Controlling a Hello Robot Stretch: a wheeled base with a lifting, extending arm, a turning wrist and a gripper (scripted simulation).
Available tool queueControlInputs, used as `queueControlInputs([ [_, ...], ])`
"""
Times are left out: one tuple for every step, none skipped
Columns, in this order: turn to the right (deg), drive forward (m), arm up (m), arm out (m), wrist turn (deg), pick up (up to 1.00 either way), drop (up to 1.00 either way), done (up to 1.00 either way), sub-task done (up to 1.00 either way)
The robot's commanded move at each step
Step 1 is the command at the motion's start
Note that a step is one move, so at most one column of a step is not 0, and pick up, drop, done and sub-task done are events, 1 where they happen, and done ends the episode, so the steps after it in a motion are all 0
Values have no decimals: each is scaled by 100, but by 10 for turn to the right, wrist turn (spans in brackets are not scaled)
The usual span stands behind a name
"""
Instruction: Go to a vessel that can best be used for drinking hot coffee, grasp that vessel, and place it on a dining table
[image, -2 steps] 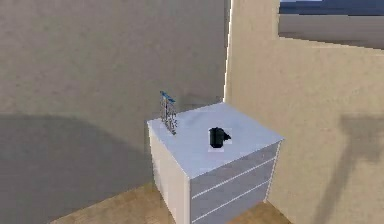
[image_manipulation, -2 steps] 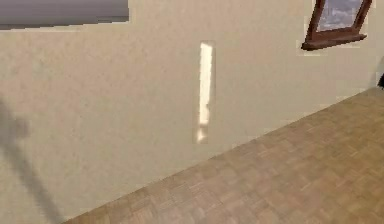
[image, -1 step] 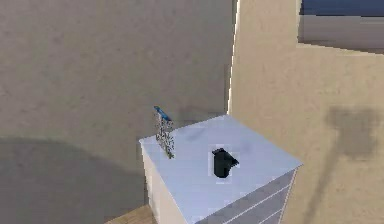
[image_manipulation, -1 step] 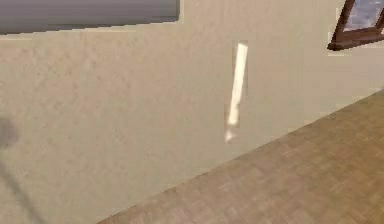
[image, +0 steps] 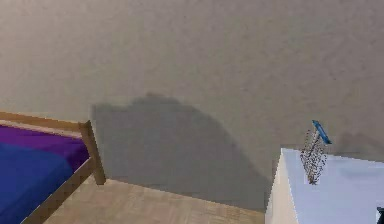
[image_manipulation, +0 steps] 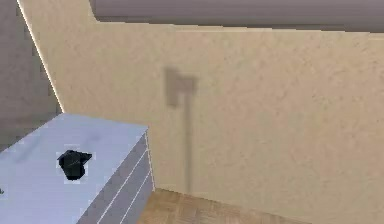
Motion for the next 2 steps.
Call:
queueControlInputs([
  [-300, 0, 0, 0, 0, 0, 0, 0, 0],
  [0, 0, 50, 0, 0, 0, 0, 0, 0],
])
